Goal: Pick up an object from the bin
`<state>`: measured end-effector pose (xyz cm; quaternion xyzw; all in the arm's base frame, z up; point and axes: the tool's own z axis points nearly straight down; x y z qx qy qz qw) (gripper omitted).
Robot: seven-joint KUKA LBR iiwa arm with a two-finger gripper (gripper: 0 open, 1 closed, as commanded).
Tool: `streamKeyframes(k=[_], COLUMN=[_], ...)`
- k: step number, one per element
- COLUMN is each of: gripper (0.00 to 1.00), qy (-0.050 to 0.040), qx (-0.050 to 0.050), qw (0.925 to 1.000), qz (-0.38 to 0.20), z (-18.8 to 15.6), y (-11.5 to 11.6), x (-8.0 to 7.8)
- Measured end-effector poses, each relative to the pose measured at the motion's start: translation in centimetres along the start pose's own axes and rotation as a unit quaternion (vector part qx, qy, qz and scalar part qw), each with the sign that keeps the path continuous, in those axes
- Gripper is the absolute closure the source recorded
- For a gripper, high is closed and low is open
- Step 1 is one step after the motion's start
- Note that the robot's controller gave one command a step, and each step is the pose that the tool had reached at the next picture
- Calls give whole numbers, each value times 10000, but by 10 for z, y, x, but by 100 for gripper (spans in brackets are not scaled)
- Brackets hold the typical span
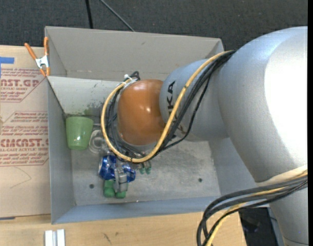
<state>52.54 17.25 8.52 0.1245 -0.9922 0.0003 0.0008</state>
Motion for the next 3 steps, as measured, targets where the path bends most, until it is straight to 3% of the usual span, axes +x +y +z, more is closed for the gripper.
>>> streamKeyframes(k=[1,2,3], gripper=[100,100,100], qy=[-32,-46,-59], qx=[-15,-8,-3], qw=[10000,10000,10000], qz=[-8,-11,-1], z=[-3,-92,-166], y=[2,14,8], x=[-2,20,11])
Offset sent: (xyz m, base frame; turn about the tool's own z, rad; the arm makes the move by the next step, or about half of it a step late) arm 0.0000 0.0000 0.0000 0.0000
